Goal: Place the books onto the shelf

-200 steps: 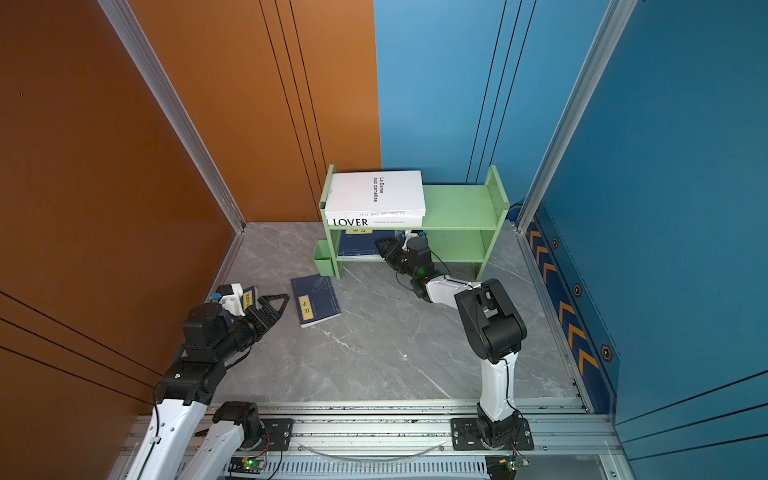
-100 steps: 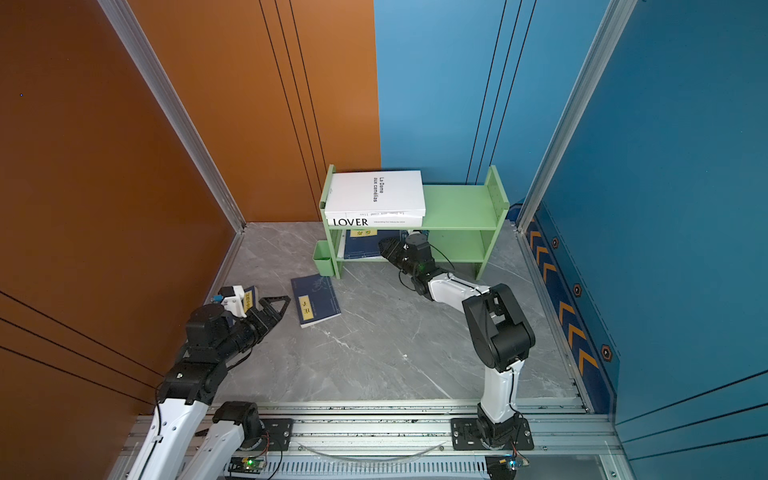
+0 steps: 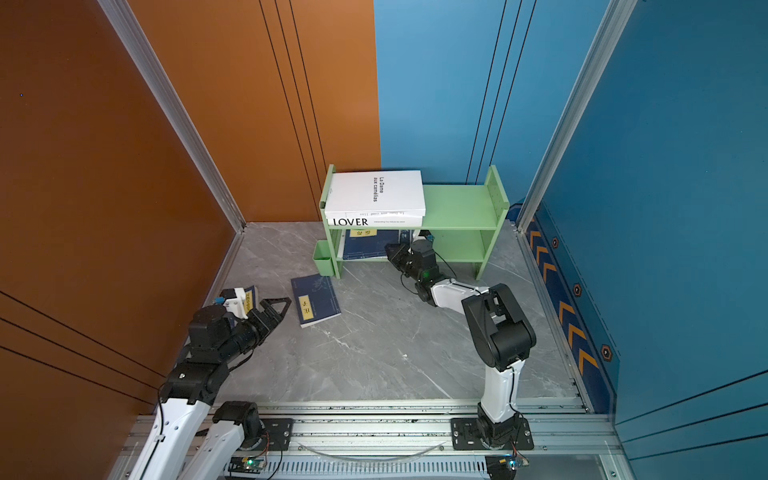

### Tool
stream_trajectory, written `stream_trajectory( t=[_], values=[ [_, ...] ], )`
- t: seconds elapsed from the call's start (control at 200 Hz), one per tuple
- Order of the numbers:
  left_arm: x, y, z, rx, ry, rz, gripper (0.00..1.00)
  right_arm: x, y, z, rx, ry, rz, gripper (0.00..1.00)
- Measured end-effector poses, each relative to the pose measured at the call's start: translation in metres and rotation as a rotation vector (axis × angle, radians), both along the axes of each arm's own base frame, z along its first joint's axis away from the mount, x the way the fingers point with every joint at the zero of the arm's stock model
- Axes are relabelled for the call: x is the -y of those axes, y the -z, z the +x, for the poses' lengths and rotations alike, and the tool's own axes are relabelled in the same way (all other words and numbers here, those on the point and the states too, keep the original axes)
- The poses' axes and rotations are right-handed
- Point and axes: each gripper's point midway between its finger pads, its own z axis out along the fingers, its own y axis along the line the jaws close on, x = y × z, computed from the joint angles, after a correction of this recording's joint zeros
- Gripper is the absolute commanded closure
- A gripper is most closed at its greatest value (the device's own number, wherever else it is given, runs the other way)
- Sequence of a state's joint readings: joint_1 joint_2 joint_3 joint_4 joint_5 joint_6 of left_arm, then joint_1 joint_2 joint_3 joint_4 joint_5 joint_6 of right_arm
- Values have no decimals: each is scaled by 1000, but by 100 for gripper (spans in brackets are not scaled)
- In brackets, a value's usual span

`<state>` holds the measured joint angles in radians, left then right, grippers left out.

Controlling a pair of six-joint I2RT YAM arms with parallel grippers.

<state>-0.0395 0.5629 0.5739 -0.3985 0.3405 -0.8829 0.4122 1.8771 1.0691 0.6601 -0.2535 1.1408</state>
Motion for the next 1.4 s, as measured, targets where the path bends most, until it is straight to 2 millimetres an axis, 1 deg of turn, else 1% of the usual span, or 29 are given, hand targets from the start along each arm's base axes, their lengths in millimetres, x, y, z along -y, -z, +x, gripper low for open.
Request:
stream_trajectory(
  t=[0.13,0.245,0.401,0.461,0.536,0.621,0.751,0.841,0.921,0.981,1.036,1.102,1.162,1.237,1.397],
  values=[
    [1,-2,2,7,4,-1,6,20,-2,-3,-11,29,61,82],
    [8,1,3,-2,30,0,6,42,-12,-7,-2,62,94,82],
    [27,2,5,-7,100,11,7,65,-29,-11,24,96,110,82],
    [35,2,6,-4,126,15,7,69,-35,-12,34,99,113,82],
    [48,2,11,6,162,16,6,70,-41,-14,39,93,114,82],
    [61,0,20,26,190,8,5,69,-44,-17,39,84,115,82],
    [86,4,35,19,242,-7,5,62,-43,-19,35,74,115,83],
    [99,2,49,22,256,0,4,47,-39,-20,29,48,121,83],
    [107,-5,63,45,250,4,4,28,-34,-15,25,24,140,83],
    [108,-9,74,62,234,7,4,14,-27,-11,19,8,158,83],
    [108,-10,83,66,211,13,4,6,-19,-9,9,5,169,83],
    [107,-9,94,67,181,23,3,1,-11,-7,-1,8,172,83],
    [106,-5,102,63,159,28,0,0,-8,-6,-3,18,171,83],
    [105,2,111,45,137,40,2,0,-11,-2,6,29,177,83],
    [103,20,128,4,105,66,2,0,-28,5,49,49,193,83]
  ],
)
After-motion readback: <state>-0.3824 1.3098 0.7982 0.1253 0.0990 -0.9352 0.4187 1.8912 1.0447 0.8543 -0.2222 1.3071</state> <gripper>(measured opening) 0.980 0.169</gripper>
